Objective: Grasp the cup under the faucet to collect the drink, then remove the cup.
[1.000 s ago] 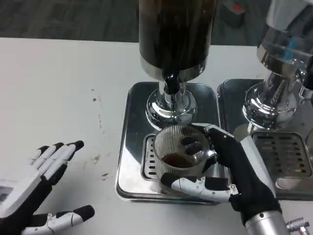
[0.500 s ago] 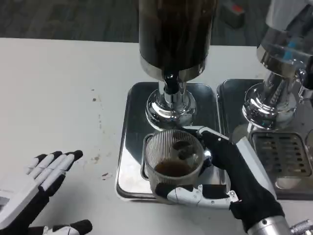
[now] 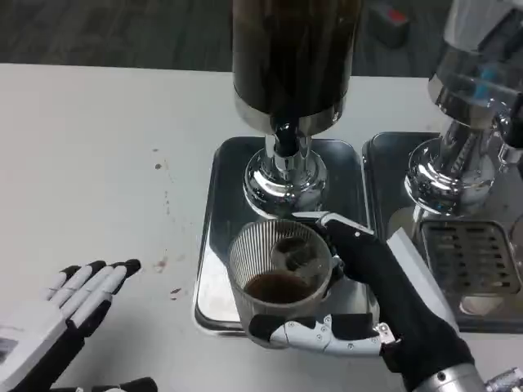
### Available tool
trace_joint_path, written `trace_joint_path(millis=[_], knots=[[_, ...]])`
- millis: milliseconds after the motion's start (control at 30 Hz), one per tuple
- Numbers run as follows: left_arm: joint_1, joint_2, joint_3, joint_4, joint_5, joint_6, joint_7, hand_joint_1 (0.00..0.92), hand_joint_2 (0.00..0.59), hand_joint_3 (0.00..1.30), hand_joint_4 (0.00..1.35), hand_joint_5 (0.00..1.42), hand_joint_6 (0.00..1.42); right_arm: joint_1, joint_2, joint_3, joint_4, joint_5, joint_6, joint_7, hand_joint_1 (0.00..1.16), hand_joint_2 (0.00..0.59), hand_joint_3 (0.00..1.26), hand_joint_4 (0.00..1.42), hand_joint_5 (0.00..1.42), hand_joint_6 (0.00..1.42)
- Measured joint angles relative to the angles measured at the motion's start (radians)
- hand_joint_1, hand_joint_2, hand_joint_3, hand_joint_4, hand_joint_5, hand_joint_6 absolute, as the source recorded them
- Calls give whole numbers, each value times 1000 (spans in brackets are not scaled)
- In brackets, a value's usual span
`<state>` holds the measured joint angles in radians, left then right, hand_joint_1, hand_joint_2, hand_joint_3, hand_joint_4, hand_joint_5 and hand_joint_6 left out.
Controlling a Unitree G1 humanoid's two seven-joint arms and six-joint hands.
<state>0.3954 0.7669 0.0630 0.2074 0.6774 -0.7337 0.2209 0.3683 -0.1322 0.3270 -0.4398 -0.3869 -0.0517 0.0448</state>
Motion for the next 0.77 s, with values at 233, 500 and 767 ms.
trace_joint_path(millis=[233, 500, 767], knots=[[15, -12, 0, -14, 0, 1, 0, 0, 91, 0, 0, 0, 0, 17, 0, 5, -7, -3, 0, 0, 1024, 226, 469, 561, 671, 915], [17, -26, -1, -16, -1, 2, 0, 0, 94, 0, 0, 0, 0, 23, 3, 5, -9, -3, 1, 0, 1018, 225, 469, 563, 671, 901], [11, -26, -1, -16, -1, 5, 0, 0, 94, 0, 0, 0, 0, 25, 3, 5, -9, -4, 18, 0, 1016, 225, 469, 563, 671, 893]])
